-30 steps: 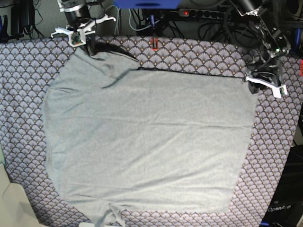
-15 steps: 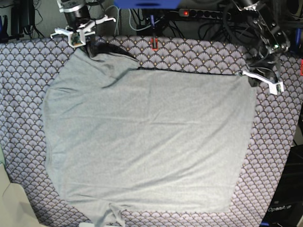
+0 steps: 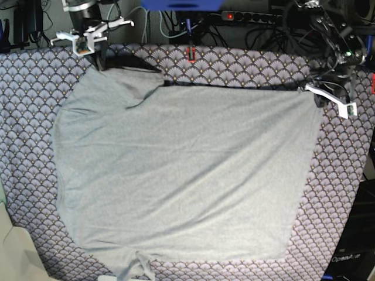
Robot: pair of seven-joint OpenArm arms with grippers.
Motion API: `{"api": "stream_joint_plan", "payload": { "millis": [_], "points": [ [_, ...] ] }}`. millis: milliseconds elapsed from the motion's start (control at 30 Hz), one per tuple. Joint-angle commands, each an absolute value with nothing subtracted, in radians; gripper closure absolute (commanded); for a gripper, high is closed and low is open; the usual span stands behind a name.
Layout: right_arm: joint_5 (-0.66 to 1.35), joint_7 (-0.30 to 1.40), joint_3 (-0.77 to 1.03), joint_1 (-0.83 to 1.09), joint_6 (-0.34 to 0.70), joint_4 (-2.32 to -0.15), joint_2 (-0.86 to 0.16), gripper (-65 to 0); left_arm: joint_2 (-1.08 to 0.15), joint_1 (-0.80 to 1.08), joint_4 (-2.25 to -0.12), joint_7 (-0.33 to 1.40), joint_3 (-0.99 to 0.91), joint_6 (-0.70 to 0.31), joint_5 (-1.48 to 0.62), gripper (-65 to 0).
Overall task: Fold the T-shirt properly
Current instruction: 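Pull both grasped shoulder corners back, dragging the shirt toward the robot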
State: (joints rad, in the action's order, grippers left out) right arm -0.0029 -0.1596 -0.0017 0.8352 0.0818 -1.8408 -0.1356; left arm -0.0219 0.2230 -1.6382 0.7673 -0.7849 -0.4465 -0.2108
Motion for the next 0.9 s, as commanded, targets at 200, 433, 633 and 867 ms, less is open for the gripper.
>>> {"api": "stream_joint_plan", "payload": {
  "millis": [200, 433, 633, 867],
  "points": [
    [-0.001, -0.283, 0.002, 0.921, 0.087, -1.856, -0.14, 0.0, -0.038, 0.26, -1.692, 0.743, -0.789, -0.447, -0.213, 0.0],
    [-0.001, -0.398, 0.004, 0.992, 0.087, -1.856, -0.14, 0.0, -0.038, 0.309, -1.788, 0.75, -0.789, -0.447, -0.213, 0.0],
    [-0.001, -0.472, 0.021, 1.041, 0.084, -1.854, -0.139, 0.0, -0.036, 0.326, -1.788, 0.751, -0.866, -0.449, -0.22, 0.0],
    [-0.001, -0.596, 0.041, 1.075, 0.084, -1.781, -0.139, 0.0, -0.035, 0.346, -1.787, 0.751, -0.909, -0.538, -0.211, 0.0]
  ]
}}
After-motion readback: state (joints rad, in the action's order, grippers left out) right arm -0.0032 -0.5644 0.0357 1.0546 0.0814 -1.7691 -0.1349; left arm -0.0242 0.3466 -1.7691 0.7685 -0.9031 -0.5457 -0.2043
